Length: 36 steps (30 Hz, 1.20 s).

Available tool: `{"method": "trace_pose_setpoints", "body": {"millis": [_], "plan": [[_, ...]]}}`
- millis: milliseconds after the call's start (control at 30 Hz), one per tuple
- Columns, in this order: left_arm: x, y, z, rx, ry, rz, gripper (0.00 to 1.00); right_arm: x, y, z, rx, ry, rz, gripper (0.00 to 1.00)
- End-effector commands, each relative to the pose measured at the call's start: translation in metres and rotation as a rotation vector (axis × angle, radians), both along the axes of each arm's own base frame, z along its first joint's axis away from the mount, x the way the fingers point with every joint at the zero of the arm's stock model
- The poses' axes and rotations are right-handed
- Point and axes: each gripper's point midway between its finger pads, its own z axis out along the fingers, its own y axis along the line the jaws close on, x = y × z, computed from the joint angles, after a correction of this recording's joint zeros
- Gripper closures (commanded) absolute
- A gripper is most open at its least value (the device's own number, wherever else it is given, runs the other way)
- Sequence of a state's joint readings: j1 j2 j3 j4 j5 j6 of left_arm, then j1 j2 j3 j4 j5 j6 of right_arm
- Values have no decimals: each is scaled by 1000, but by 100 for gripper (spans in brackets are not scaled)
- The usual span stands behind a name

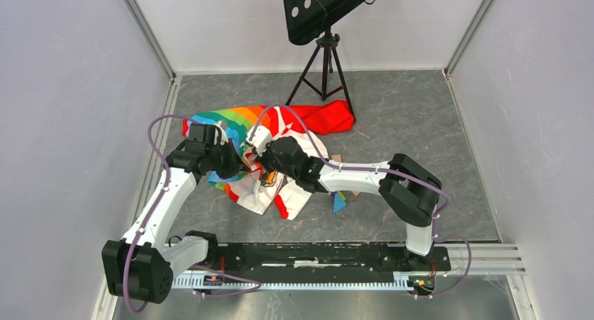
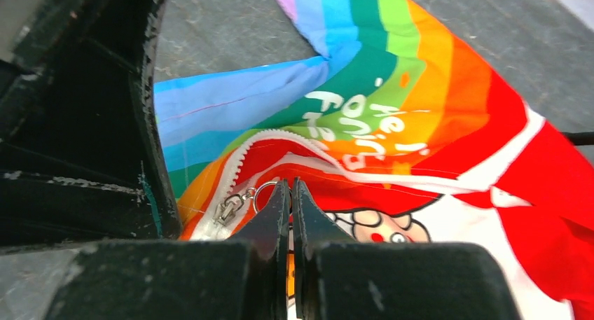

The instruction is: Zip up the jacket

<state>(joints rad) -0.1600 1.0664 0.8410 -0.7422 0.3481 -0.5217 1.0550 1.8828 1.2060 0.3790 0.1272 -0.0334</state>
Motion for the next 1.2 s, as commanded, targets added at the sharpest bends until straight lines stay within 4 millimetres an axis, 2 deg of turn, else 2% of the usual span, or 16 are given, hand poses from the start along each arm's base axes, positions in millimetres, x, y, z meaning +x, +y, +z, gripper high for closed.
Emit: {"method": "trace_pose_setpoints", "body": {"millis": [0, 67, 167, 233, 300, 433, 500, 633, 767, 800, 833, 900, 1000, 1167], "plan": [[-23, 2, 0, 34, 49, -61, 98, -6, 6, 29, 163, 52, 50, 100], [-19, 4, 4, 41, 32, -29, 98, -18, 5, 32, 210, 96, 79, 100], [-11, -2, 11, -15, 14, 14, 97, -30, 0, 35, 274, 162, 77, 100], [-7, -6, 11, -50, 21, 45, 93, -34, -8, 31, 317, 205, 51, 100], [-6, -10, 9, -85, 30, 69, 85, -39, -15, 24, 356, 250, 25, 100], [-5, -11, 10, -126, 1, 128, 58, -43, -20, 19, 416, 292, -21, 100], [-6, -10, 14, -141, -21, 160, 49, -44, -22, 18, 437, 301, -37, 100], [-14, -5, 23, -188, -65, 251, 41, -44, -29, 18, 471, 317, -66, 100], [-24, -15, 18, -382, -51, 370, 36, -48, -28, 18, 505, 349, -62, 100], [-24, -18, 20, -441, -65, 387, 28, -48, -28, 21, 514, 350, -61, 100], [-26, -20, 17, -491, -57, 413, 23, -48, -28, 22, 521, 353, -62, 100], [-24, -21, 11, -554, -59, 452, 23, -49, -29, 24, 528, 357, -62, 100], [-21, -19, -2, -553, -78, 464, 23, -50, -28, 24, 534, 368, -57, 100], [-9, -25, -9, -558, -110, 417, 44, -52, -28, 24, 537, 377, -55, 100]]}}
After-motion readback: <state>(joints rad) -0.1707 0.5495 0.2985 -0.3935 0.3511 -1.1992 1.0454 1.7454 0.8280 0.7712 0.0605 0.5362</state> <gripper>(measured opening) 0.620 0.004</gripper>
